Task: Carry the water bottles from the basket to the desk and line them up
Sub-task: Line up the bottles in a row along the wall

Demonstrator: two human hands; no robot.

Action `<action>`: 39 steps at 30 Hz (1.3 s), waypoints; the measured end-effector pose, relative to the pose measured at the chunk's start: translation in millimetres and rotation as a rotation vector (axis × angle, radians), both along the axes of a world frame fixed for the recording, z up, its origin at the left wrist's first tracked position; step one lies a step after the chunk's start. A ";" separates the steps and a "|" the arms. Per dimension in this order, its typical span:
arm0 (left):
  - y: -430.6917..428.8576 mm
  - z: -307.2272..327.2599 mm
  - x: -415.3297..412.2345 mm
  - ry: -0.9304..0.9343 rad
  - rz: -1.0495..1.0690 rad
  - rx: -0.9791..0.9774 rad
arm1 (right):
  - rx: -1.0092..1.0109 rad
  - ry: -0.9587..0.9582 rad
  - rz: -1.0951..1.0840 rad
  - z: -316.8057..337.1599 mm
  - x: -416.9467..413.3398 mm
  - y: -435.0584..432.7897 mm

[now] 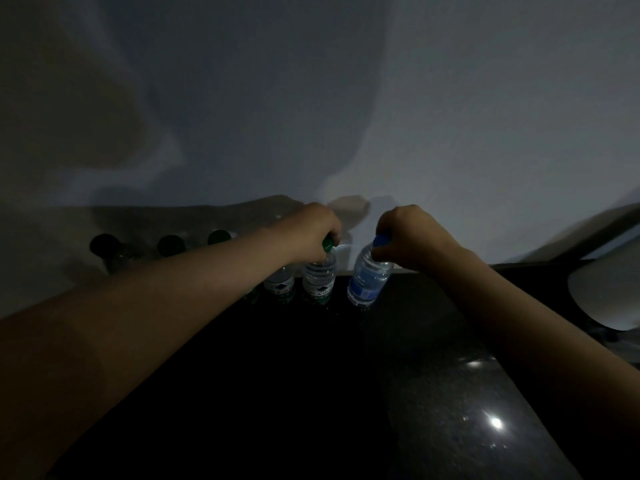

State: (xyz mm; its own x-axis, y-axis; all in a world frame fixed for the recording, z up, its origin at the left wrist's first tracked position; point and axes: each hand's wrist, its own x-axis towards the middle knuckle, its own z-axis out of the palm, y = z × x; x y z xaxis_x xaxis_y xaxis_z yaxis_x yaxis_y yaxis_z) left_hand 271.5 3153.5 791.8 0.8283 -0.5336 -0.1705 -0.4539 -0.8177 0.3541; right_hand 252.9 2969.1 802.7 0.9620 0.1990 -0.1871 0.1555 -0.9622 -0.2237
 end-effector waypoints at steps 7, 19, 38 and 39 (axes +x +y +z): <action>1.8 0.3 -0.8 -0.006 0.012 -0.021 | -0.013 -0.045 -0.124 -6.1 16.7 6.5; 3.8 -4.1 -1.2 -0.003 0.020 -0.059 | 0.043 -0.051 -0.184 -8.3 23.7 14.8; -1.7 -8.5 -5.0 -0.078 0.004 0.003 | 0.049 0.017 -0.170 8.2 -44.3 -9.9; -2.7 -8.5 -5.0 -0.079 0.010 0.008 | 0.049 0.024 -0.171 9.2 -50.7 -13.0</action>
